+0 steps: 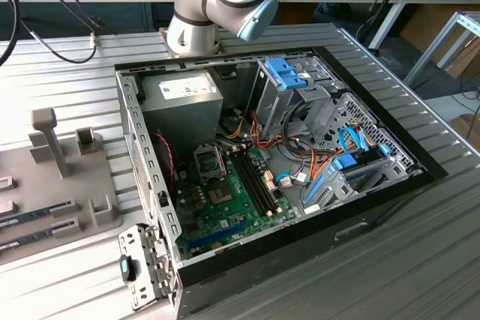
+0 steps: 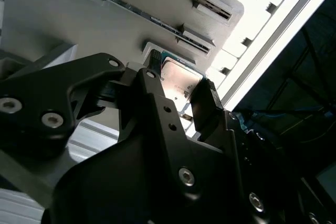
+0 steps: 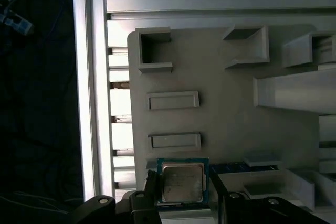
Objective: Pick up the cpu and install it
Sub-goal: 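Pick up the cpu and move it towards the insertion slot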
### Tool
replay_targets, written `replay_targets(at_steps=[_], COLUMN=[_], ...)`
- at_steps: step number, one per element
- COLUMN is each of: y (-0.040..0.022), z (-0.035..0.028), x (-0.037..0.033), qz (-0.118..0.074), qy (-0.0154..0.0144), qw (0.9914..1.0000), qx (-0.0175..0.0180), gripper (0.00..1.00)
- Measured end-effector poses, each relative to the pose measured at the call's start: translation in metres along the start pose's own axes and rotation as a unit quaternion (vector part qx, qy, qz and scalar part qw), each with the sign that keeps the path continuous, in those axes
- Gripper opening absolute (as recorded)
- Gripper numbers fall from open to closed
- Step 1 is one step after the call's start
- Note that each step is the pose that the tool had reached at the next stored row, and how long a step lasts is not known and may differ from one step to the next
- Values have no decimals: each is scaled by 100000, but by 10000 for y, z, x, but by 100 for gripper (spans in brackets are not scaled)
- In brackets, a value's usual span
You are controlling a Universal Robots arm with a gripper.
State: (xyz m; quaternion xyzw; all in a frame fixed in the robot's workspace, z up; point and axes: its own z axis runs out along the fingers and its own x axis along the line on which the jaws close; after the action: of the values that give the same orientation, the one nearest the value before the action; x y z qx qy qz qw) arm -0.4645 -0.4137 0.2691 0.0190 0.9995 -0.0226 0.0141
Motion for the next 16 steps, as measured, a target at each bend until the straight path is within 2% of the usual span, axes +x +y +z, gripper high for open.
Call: replay_targets(at_steps=[16], y=[-5], z=[-119], x=[-20], qz=[14], qy=[130], qw=[99997], qx=[-699], gripper=[47])
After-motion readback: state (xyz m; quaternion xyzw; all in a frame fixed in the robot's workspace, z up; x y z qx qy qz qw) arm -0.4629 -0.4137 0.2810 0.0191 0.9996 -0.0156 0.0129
